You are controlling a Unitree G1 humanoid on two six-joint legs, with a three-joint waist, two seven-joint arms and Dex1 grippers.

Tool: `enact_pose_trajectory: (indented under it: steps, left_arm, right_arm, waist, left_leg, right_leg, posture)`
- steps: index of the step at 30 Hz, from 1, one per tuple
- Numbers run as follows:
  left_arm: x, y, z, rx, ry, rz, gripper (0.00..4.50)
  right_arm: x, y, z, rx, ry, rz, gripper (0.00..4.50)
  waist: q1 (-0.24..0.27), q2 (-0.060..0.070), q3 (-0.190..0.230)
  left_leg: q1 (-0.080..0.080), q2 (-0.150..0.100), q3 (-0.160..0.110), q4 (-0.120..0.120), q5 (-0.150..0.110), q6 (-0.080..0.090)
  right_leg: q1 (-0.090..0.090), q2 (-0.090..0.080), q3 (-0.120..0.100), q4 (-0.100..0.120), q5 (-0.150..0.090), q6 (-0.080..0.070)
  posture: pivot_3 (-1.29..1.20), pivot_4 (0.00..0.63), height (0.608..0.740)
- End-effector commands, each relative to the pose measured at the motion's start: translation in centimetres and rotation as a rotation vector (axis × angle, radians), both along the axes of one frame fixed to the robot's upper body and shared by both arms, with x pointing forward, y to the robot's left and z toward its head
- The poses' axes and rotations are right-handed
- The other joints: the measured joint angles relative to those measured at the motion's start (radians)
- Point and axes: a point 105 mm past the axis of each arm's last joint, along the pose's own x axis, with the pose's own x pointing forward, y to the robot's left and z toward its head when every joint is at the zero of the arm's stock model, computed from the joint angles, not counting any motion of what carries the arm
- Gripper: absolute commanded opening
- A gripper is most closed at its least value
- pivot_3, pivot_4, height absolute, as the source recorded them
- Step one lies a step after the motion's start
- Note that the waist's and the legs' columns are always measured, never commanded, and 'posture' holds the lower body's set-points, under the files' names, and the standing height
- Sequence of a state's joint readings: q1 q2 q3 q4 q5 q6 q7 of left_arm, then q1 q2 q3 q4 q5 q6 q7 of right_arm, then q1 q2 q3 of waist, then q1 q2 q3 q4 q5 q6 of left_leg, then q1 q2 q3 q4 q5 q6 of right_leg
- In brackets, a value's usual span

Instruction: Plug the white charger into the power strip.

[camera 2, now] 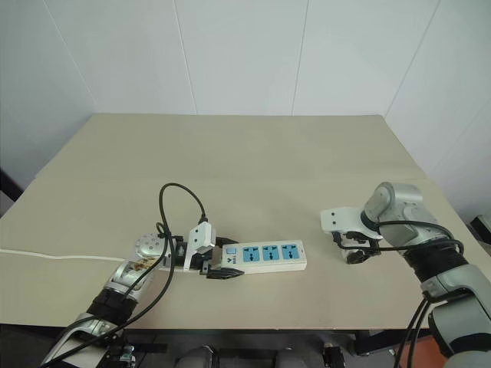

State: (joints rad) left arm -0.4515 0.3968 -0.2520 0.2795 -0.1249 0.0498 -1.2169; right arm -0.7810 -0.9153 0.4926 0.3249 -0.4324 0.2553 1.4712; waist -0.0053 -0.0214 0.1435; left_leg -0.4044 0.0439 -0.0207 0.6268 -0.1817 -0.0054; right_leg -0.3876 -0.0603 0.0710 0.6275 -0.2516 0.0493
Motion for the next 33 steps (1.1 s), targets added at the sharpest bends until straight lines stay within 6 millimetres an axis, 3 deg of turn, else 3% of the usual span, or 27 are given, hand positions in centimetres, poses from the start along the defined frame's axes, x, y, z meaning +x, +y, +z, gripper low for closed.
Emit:
enact_pose_trajectory:
  steps: [1,4,10,11,16,19,23,27,31,33]
  left_arm:
    - [-0.3,-0.1,-0.5,0.02,0.008,0.008,3.3]
    - [-0.2,-0.1,-0.6,0.022,0.008,0.01,3.3]
    - [-0.1,-0.1,-0.6,0.027,0.006,0.01,3.3]
    - [-0.1,-0.1,-0.6,0.028,0.005,0.01,3.3]
    - [0.0,-0.1,-0.6,0.033,0.004,0.009,3.3]
    - [0.1,0.1,-0.6,0.035,0.007,0.008,3.3]
    - [0.1,0.6,-0.8,0.052,0.016,0.002,3.3]
    - [0.5,1.2,-0.7,0.072,0.012,-0.009,3.3]
    - [1.0,1.5,-0.5,0.092,0.0,-0.04,3.3]
    - [0.9,1.5,-0.3,0.097,-0.012,-0.073,3.3]
  right_arm:
    - [-0.1,-0.4,0.1,-0.025,0.016,-0.006,4.1]
    - [-0.5,-0.3,0.1,-0.02,0.034,0.002,3.31]
    - [-1.1,-0.3,0.0,-0.018,0.044,0.007,1.26]
    - [-1.1,-0.3,-0.1,-0.018,0.044,0.008,1.16]
    - [-1.4,-0.2,0.0,-0.005,0.033,0.008,1.16]
    - [-0.6,0.5,1.6,0.077,-0.036,-0.004,1.16]
    - [1.0,3.7,6.2,0.391,-0.17,-0.023,1.16]
    - [1.3,7.1,9.7,0.725,-0.268,0.009,1.16]
    - [1.2,9.7,11.8,1.053,-0.376,0.012,1.16]
    - [0.8,10.5,11.8,1.163,-0.405,-0.003,1.16]
  waist:
    - [0.0,0.0,0.0]
    - [0.0,0.0,0.0]
    - [-0.004,0.0,0.0]
    - [-0.004,0.0,0.0]
    - [-0.002,0.0,0.0]
    - [-0.003,0.0,0.0]
    - [-0.008,0.0,0.0]
    - [-0.008,0.0,0.0]
    - [-0.008,0.0,0.0]
    - [-0.008,0.0,0.0]
  left_leg:
    - [0.0,0.0,0.0,0.0,0.0,0.0]
    - [0.0,0.0,0.0,0.0,0.0,0.0]
    - [0.0,0.0,0.0,0.001,0.0,0.0]
    - [0.0,0.0,0.0,0.001,0.0,0.0]
    - [0.0,0.0,0.0,0.001,0.0,0.0]
    - [0.0,0.0,0.0,0.001,0.0,0.0]
    - [0.0,0.0,0.0,0.0,0.0,0.0]
    - [0.0,0.0,-0.001,0.0,0.0,0.0]
    - [-0.001,0.0,-0.001,-0.001,0.0,0.0]
    - [-0.001,0.0,-0.002,-0.001,0.0,0.0]
  right_leg:
    - [0.0,0.0,0.0,0.0,0.0,0.0]
    - [0.0,0.0,0.0,0.0,0.0,0.0]
    - [0.0,0.0,0.0,0.0,0.0,0.0]
    - [0.0,0.0,0.0,0.001,0.0,0.0]
    - [0.0,0.0,0.0,0.0,0.0,0.0]
    - [0.0,0.0,0.0,0.001,0.0,0.0]
    - [0.0,0.0,0.0,0.001,0.0,0.0]
    - [0.0,0.0,0.0,0.001,0.0,0.0]
    - [-0.001,0.001,-0.001,0.001,0.0,0.0]
    - [-0.001,0.001,-0.001,0.002,0.0,0.0]
  posture:
    - [0.0,0.15,0.74]
    - [0.0,0.15,0.74]
    - [0.0,0.15,0.74]
    - [0.0,0.15,0.74]
    - [0.0,0.15,0.74]
    - [0.0,0.15,0.74]
    - [0.0,0.15,0.74]
    - [0.0,0.15,0.74]
    - [0.0,0.15,0.74]
    - [0.0,0.15,0.74]
